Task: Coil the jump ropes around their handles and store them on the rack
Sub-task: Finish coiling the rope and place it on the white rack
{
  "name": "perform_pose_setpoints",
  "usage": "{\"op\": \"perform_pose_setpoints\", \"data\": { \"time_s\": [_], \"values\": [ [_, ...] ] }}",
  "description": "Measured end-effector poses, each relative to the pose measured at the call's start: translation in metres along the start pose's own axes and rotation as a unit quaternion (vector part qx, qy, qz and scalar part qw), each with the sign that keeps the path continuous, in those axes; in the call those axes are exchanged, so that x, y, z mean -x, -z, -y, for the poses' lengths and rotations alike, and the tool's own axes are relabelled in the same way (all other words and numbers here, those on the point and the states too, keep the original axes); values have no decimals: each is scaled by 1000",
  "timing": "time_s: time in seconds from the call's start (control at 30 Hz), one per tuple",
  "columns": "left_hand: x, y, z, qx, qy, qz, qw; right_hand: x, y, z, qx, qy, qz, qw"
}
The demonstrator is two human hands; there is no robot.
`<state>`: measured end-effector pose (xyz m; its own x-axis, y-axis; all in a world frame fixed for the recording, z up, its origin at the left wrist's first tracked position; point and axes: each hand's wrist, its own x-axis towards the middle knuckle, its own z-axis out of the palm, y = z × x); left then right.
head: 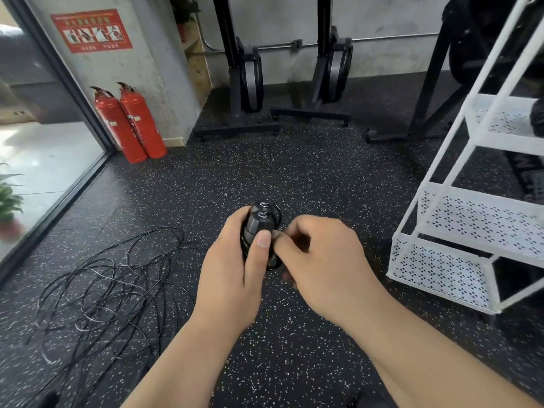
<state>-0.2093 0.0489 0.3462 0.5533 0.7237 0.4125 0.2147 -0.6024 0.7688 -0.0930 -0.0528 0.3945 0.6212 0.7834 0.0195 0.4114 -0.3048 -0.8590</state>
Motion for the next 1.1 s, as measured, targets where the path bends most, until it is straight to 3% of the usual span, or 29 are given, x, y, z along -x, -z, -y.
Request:
{"op": "perform_pose_setpoints", "data": {
  "time_s": [0.27,0.6,0.8,0.9,1.0,1.1],
  "values": [
    [5,-12,-9,41,-8,-25,999,-4,-6,-3,-73,-37,-30,996],
    [-1,-20,-19,168,61,-29,984,-2,-4,-4,-143,58,-85,984],
    [-2,-16,-31,205,126,-15,970,-2,0,-4,-168,44,-130,976],
    [-3,-15,-32,222,159,-10,962,-6,4,-2,-236,15,-78,968],
    [-3,-15,-30,253,188,5,949,-8,7,3,-398,-60,6,915],
    [-2,-15,-32,311,242,14,919,-7,2,4,-412,-80,-20,907]
  ]
}}
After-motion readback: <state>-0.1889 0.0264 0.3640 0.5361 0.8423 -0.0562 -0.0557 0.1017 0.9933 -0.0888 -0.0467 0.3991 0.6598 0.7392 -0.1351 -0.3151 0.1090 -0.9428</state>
